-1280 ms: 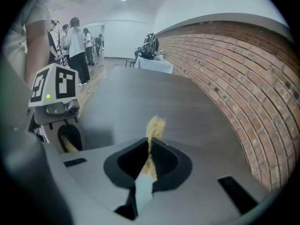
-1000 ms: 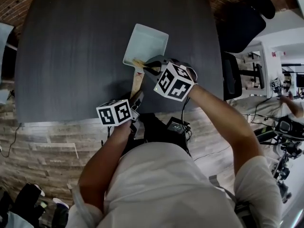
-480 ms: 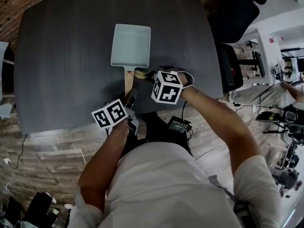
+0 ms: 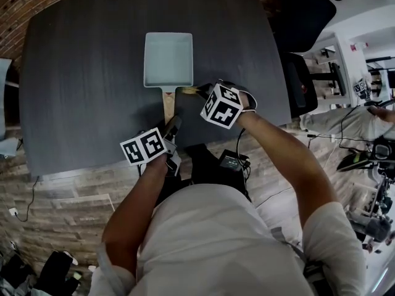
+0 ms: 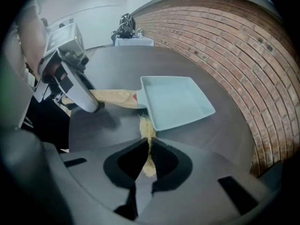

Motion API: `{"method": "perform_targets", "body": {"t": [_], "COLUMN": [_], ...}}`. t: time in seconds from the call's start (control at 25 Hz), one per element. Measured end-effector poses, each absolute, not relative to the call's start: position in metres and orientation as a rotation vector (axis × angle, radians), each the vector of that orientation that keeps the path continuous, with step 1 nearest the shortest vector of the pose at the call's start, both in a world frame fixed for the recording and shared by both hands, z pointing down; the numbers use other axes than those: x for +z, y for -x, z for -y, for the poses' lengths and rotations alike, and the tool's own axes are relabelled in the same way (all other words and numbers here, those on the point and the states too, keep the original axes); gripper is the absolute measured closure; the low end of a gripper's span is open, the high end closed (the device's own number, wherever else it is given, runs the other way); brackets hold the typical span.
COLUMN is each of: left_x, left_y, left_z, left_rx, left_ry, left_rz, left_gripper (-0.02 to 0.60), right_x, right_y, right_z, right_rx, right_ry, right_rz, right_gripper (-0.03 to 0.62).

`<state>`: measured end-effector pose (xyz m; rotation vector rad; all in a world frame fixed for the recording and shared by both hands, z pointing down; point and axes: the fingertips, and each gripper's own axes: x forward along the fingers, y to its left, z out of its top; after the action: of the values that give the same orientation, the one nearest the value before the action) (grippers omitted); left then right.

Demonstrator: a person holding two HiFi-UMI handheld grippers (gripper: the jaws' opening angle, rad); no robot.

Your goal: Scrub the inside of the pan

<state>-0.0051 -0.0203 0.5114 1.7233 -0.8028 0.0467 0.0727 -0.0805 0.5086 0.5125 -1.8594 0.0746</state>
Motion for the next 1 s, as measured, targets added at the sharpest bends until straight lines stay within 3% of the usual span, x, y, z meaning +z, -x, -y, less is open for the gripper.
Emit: {"method": "perform_targets", "body": {"t": [0.32,0.68,1.0], "left_x": [0.511,0.502,0.491], "left_y": [-0.015,-0.049,-0.041], "left_z": [0.012,0.000,-0.013], "left_rx": [0.185,0.280,0.374], "left_ry": [-1.819,-1.890,-2.038], "left_rz": [0.702,0.488,0.439], "left_gripper": [0.462,0.372,0.340], "right_x": [0.505,0.481,0.444], "right_y": [-0.118,-0.154,-0.175], "right_z": [0.083,0.081,0.077], "right_rx": [0.130,0.270,0.346], "right_ry": [-0.667,-0.899,-1.076], "right_rz": [1.817,1.850,1.932], "right_gripper": [0.563,0.563,0.562]}}
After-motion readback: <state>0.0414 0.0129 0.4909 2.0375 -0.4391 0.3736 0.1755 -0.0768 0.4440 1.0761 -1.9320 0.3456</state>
